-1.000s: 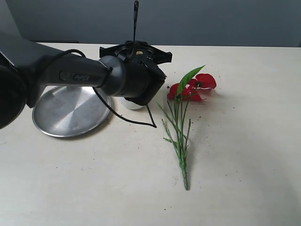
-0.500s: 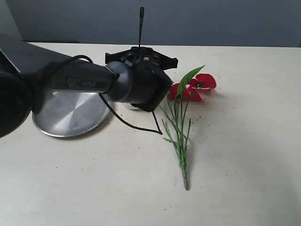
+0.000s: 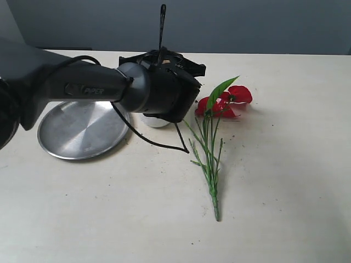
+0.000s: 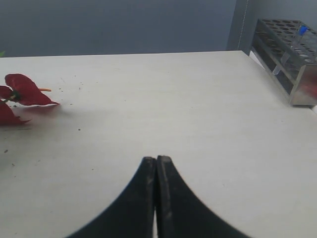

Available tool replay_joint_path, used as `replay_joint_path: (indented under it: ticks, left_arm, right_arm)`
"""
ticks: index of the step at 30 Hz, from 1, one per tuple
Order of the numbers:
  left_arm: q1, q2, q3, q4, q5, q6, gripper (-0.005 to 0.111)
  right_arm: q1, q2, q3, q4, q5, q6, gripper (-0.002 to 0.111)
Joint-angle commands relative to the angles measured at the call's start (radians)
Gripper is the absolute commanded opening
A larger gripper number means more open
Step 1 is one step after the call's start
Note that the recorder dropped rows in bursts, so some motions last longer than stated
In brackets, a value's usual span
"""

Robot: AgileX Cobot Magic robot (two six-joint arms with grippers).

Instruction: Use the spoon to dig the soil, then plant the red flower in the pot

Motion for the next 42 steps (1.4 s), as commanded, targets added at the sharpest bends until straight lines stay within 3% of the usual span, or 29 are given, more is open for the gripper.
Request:
replay_joint_path:
  ticks: [1, 24, 31, 42]
  left_arm:
    - [-0.014, -0.03, 0.003, -0.017, -0.015, 0.015, 0.0]
    - [-0.02, -0.088, 0.003, -0.028, 0.014, 0.189, 0.0]
    - [-0.02, -0.088, 0.003, 0.082, 0.028, 0.232, 0.0]
    - [-0.02, -0.088, 0.003, 0.14, 0.175, 0.557, 0.0]
  right_arm:
    - [-0.006, -0.006, 0.001, -0.001, -0.012, -0.001, -0.001]
    - [-0.006, -0.006, 0.001, -0.001, -0.012, -0.001, -0.001]
    - [-0.006, -0.006, 0.001, -0.001, -0.012, -0.001, -0.001]
    - [-0.006, -0.006, 0.001, -0.001, -0.012, -0.001, -0.001]
